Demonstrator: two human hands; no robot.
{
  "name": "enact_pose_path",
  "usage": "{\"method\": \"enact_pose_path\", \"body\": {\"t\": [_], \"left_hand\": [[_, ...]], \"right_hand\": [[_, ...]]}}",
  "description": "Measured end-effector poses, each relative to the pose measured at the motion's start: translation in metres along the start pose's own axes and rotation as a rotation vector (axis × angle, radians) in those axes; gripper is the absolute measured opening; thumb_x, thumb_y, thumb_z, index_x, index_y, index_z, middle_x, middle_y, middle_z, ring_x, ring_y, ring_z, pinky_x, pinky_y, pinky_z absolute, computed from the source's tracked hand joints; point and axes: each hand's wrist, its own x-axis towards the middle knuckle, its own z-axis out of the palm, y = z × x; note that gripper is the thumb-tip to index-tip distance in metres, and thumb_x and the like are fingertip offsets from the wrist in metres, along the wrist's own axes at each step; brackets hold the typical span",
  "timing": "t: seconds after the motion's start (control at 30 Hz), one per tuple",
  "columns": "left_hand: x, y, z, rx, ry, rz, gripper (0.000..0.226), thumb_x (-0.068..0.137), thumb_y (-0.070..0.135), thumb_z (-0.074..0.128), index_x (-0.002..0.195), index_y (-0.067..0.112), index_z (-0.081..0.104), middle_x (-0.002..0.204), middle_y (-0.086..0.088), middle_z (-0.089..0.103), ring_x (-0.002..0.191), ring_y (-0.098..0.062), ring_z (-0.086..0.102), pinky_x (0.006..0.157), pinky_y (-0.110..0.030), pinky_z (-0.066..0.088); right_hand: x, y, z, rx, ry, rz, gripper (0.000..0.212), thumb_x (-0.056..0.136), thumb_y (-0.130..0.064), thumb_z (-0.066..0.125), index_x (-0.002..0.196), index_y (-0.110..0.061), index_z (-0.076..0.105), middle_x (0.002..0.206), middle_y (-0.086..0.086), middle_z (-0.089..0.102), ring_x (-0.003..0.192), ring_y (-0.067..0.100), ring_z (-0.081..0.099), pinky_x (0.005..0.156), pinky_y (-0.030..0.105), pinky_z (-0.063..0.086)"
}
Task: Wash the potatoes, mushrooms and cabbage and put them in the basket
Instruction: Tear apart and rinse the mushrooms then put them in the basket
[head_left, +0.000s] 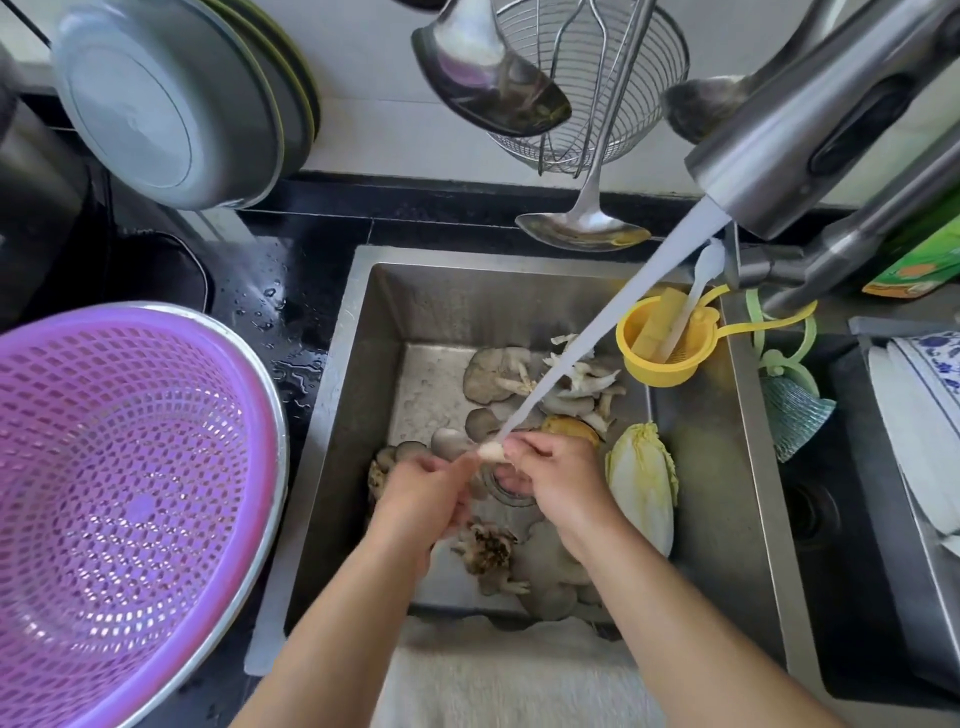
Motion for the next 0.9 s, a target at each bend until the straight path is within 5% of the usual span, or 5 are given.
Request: {"method": "enact_pose_path", "body": {"t": [0.17, 0.37, 0.63, 0.8, 0.9], "left_hand": [[0.004, -0.010, -0.022, 0.146, -0.031, 0.309, 0.079, 0.085, 0.033, 0.086, 0.152, 0.038, 0.043, 0.141, 0.007, 0.049, 0.124, -0.009, 0.056, 0.106, -0.031, 0.048], [0.005, -0.001, -0.024, -0.151, -0.177, 0.222, 0.026, 0.089, -0.001, 0.076, 0.111, 0.011, 0.069, 0.089, -0.004, 0.076, 0.069, -0.008, 0.071, 0.055, -0.020, 0.053], [0.004, 0.004, -0.016, -0.122, -0.175, 0.224, 0.034, 0.091, 0.004, 0.077, 0.122, 0.011, 0.064, 0.107, -0.007, 0.074, 0.085, -0.012, 0.073, 0.064, -0.021, 0.056], [-0.017, -0.014, -0.001, 0.315, 0.325, 0.457, 0.019, 0.095, 0.028, 0.069, 0.111, 0.024, 0.060, 0.110, 0.007, 0.056, 0.102, -0.016, 0.056, 0.084, -0.031, 0.041], [-0.030, -0.014, 0.016, -0.234, -0.029, -0.014, 0.031, 0.102, 0.035, 0.060, 0.097, 0.006, 0.070, 0.080, -0.003, 0.064, 0.075, -0.021, 0.057, 0.067, -0.034, 0.044]], "right_hand": [[-0.007, -0.008, -0.003, 0.272, -0.190, 0.191, 0.016, 0.102, -0.008, 0.059, 0.108, 0.000, 0.072, 0.097, 0.017, 0.078, 0.078, 0.024, 0.075, 0.069, 0.030, 0.063], [-0.008, -0.017, -0.011, 0.247, -0.246, 0.232, 0.035, 0.109, -0.029, 0.048, 0.116, 0.000, 0.067, 0.101, 0.019, 0.078, 0.087, 0.030, 0.077, 0.079, 0.038, 0.063], [-0.005, -0.018, -0.019, -0.129, -0.274, -0.101, 0.021, 0.094, -0.004, 0.070, 0.112, -0.014, 0.071, 0.109, 0.011, 0.075, 0.091, 0.018, 0.071, 0.088, 0.038, 0.060], [-0.001, -0.014, -0.010, -0.301, 0.014, -0.181, 0.021, 0.086, -0.013, 0.078, 0.090, -0.032, 0.071, 0.096, -0.004, 0.076, 0.090, 0.018, 0.073, 0.089, 0.042, 0.060], [-0.005, -0.010, -0.004, -0.310, 0.066, -0.224, 0.014, 0.084, -0.016, 0.079, 0.089, -0.028, 0.073, 0.090, -0.008, 0.076, 0.088, 0.012, 0.072, 0.083, 0.034, 0.058]]}}
